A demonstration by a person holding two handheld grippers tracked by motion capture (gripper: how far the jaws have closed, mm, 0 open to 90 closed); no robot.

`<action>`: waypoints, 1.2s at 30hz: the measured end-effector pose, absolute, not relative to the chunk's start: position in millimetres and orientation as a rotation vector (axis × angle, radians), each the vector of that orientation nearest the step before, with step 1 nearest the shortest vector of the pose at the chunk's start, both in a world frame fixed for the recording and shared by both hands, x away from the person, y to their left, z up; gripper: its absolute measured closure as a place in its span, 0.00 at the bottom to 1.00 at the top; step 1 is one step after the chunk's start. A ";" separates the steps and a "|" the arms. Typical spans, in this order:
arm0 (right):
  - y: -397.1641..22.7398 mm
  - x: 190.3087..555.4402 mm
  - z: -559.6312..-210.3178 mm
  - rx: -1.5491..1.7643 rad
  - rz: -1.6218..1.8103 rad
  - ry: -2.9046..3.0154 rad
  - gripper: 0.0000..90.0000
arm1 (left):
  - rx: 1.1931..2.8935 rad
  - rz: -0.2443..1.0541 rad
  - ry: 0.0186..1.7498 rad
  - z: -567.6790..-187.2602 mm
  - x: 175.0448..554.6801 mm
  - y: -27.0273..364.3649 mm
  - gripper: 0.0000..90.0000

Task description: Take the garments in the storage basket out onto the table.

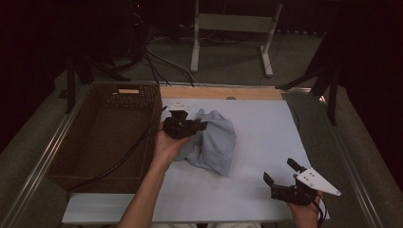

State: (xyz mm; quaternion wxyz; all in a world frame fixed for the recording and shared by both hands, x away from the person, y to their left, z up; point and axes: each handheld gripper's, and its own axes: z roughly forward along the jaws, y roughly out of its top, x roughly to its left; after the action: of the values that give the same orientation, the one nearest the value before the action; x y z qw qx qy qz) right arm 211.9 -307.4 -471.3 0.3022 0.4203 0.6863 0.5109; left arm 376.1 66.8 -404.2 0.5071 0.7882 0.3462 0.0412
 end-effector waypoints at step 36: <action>-306.7 212.1 -471.4 1.114 1.353 1.823 0.00 | 1.882 0.284 0.959 -401.6 361.4 80.4 0.04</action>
State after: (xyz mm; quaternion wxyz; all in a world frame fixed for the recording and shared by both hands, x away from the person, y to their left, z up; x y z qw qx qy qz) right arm 212.1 -306.7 -471.4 0.3018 0.4199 0.6872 0.5102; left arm 361.4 80.4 -401.6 0.4840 0.7727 0.3938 0.1165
